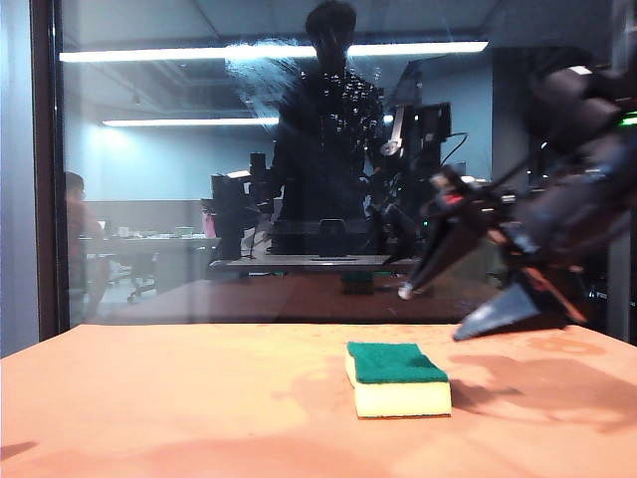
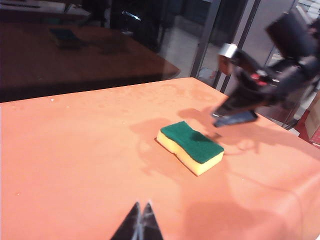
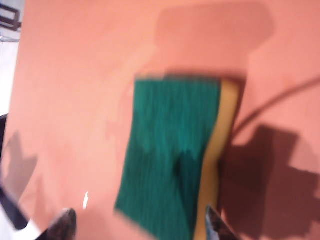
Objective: Pick up the sponge from the table, wipe the water off the glass, and finally place the sponge back on the table.
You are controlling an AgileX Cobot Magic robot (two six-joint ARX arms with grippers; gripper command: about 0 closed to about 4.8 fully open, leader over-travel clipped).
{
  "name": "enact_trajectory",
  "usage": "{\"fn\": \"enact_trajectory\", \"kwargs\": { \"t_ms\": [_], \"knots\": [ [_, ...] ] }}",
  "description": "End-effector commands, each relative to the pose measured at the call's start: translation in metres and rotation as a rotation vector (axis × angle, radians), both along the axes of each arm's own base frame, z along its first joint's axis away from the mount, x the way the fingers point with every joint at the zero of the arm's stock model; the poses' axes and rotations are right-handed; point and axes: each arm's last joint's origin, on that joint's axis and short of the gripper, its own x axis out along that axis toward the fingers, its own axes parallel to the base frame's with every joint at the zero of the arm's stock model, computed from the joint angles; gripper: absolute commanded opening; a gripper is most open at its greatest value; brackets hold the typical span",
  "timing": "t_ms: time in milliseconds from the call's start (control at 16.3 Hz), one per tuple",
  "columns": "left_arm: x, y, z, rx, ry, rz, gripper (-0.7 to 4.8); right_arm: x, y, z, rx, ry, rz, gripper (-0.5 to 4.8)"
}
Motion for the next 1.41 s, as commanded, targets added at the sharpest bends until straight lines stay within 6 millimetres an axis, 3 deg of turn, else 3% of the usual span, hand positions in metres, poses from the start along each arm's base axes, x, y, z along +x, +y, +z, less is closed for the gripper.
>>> {"fn": "enact_trajectory", "kwargs": {
  "t_ms": [61,307,676,983,1167,1290,1413],
  "knots": [
    [0.0,0.0,-0.001,-0.001,0.011,-0.012,-0.06,0.014,0.006,0.001,-0.027,0.019,-0.011,3.28],
    [0.0,0.0,-0.001,-0.001,0.011,-0.012,-0.06,0.027,0.016,-0.001,-0.073,0.062,-0.014,3.28],
    [0.0,0.0,-0.001,0.0,0.011,-0.009,-0.06,0.023,0.026,-0.009,-0.115,0.077,-0.002,3.28],
    [0.0,0.0,-0.001,0.0,0.011,-0.009,-0.06,0.022,0.034,-0.028,-0.155,0.125,0.011,3.27],
    [0.0,0.0,-0.001,-0.001,0.011,-0.009,-0.06,0.022,0.034,-0.037,-0.197,0.141,-0.006,2.91],
    [0.0,0.0,-0.001,-0.001,0.011,-0.009,-0.06,0.022,0.035,-0.039,-0.221,0.136,-0.019,2.14],
    [0.0,0.0,-0.001,-0.001,0.011,-0.009,-0.06,0.023,0.035,-0.042,-0.235,0.141,-0.025,1.87]
  ]
}}
